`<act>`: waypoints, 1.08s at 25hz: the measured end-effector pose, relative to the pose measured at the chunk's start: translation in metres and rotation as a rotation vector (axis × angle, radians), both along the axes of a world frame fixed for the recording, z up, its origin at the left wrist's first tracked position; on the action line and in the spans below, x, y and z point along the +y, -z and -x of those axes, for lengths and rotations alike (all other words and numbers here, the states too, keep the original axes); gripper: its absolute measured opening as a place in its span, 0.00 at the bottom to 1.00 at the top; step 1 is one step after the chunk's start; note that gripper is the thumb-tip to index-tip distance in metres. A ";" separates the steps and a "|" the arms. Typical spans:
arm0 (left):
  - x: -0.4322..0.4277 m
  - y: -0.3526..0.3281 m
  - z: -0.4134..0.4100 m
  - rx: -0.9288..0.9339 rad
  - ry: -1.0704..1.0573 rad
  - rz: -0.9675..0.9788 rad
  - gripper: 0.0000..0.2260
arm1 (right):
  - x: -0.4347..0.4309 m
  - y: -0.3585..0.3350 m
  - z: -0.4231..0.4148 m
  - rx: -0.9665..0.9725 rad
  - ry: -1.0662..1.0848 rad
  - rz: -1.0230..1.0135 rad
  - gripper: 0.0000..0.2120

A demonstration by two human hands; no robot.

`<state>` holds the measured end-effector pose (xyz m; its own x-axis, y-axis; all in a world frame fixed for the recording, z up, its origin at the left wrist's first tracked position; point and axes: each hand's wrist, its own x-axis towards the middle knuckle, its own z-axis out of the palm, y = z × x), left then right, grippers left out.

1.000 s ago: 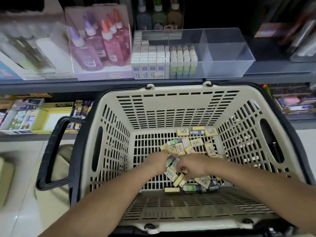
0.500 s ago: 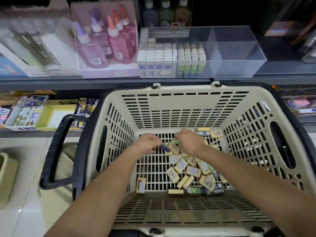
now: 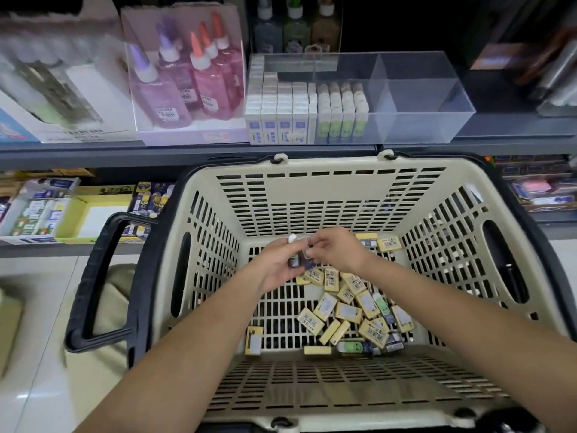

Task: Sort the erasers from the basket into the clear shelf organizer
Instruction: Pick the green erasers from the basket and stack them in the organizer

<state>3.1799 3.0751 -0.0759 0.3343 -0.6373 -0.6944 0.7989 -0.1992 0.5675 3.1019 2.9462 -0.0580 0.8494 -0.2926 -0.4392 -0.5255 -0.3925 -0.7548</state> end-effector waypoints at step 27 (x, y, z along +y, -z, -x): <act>-0.005 -0.002 0.036 0.002 0.265 -0.107 0.10 | -0.020 -0.020 0.063 0.172 -0.196 0.127 0.06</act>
